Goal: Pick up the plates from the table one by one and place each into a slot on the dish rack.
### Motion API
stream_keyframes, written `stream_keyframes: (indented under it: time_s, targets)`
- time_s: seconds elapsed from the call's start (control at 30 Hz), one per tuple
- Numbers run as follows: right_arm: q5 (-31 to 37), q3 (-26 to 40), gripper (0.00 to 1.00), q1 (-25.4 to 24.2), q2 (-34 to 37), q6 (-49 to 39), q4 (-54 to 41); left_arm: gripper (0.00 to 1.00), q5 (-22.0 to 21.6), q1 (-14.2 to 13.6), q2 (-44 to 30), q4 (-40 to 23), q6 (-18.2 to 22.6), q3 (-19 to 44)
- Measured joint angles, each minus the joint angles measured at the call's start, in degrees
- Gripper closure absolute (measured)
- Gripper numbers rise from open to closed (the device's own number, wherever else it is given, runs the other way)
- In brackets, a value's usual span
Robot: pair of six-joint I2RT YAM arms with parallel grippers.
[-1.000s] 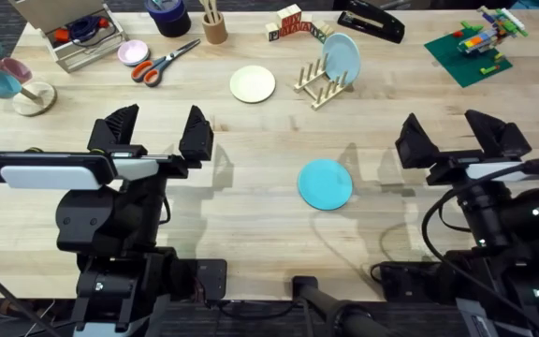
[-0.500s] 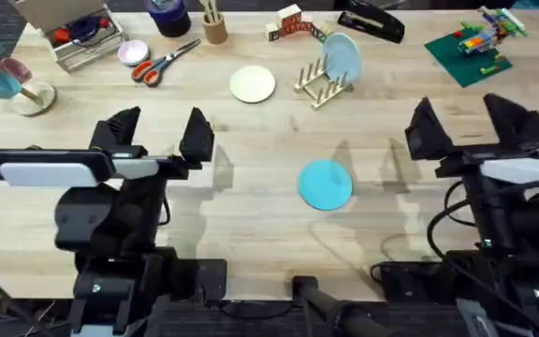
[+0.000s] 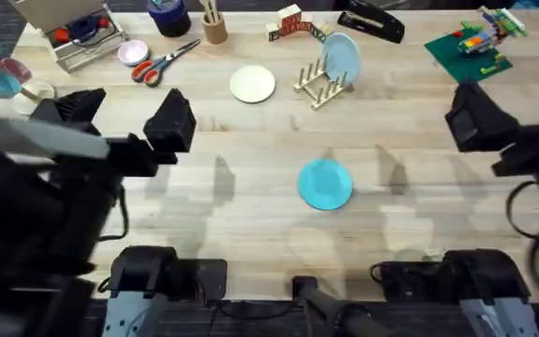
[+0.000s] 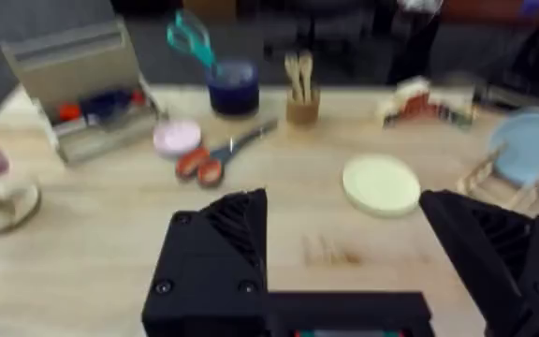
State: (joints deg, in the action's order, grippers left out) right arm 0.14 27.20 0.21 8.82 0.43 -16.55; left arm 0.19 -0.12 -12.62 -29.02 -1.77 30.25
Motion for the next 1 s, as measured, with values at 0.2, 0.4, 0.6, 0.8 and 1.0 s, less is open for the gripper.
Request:
stream_keyframes:
  time_s: [0.2,0.4,0.6,0.8,1.0]
  targets:
    - [0.0,13.2,0.005,0.0,10.8,0.0,-14.7,0.008,0.1,0.0,-14.2,-14.6,0.0,15.1]
    - [0.0,23.7,0.005,0.0,21.9,0.0,-25.8,0.008,2.4,0.0,-27.4,-20.9,0.0,24.1]
    - [0.0,30.5,0.007,0.0,32.3,0.0,-31.6,0.008,6.1,0.0,-37.9,-22.7,0.0,28.6]
    - [0.0,31.7,0.006,0.0,38.0,0.0,-31.1,0.008,7.3,0.0,-41.5,-22.6,0.0,29.9]
    - [0.0,31.7,0.005,0.0,39.9,0.0,-31.1,0.008,8.7,0.0,-42.1,-22.7,0.0,29.9]
